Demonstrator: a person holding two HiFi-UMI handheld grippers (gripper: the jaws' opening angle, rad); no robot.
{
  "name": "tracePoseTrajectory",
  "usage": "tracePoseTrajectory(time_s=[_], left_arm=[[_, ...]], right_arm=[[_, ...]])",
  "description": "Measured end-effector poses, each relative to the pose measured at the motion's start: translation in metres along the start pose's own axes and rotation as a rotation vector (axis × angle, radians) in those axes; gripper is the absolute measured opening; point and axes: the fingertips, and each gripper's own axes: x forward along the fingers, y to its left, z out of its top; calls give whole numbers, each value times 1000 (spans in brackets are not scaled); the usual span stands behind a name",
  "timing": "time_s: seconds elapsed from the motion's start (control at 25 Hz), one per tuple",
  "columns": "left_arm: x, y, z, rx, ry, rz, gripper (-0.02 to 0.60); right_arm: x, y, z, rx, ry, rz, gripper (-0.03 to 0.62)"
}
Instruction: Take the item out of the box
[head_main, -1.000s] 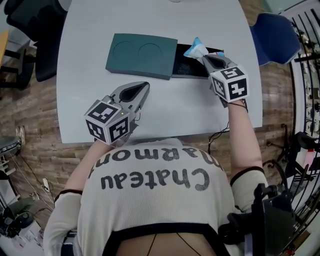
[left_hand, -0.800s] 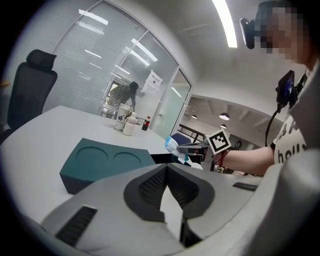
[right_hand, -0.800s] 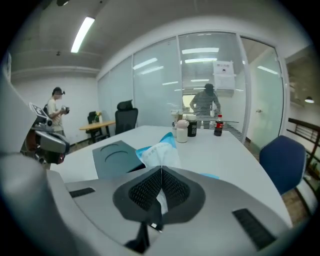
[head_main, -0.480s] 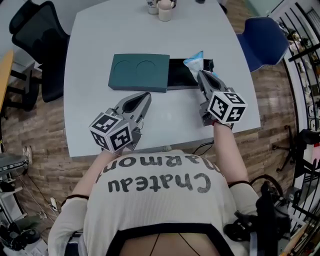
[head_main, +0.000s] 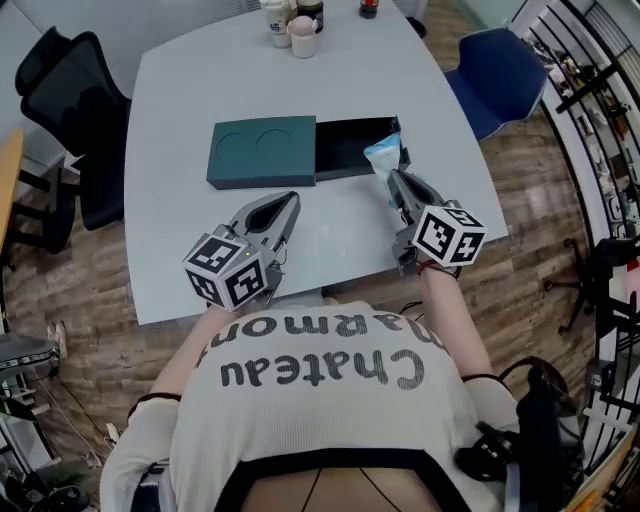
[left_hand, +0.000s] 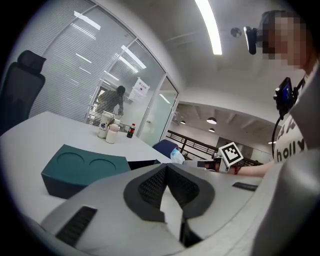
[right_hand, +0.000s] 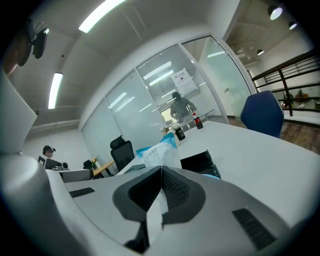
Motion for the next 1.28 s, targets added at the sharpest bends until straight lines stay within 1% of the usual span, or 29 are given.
tracePoseTrajectory(time_s=[0.12, 0.32, 0.52, 0.72, 0.84, 1.0, 1.28], left_arm=[[1, -15, 1, 15, -9, -28, -11], [-6, -28, 3, 14, -30, -70, -11], [-1, -38, 3, 14, -23, -106, -12], [3, -54, 11, 48, -33, -163, -11], [0, -53, 18, 63, -35, -180, -11], [-9, -47, 26, 88, -28, -213, -11], [-37, -17, 42, 89, -34, -224, -12]], right_arm=[[-13, 5, -4, -10, -3, 3, 2], [-29, 20, -10, -32, -7, -3, 2], [-56, 20, -3, -88, -15, -44, 2], [-84, 11, 5, -40, -69, -86, 2], [-85, 15, 7, -26, -90, -93, 2], [-74, 31, 9, -38, -106, -93, 2], [-50, 68, 17, -64, -126, -97, 2]])
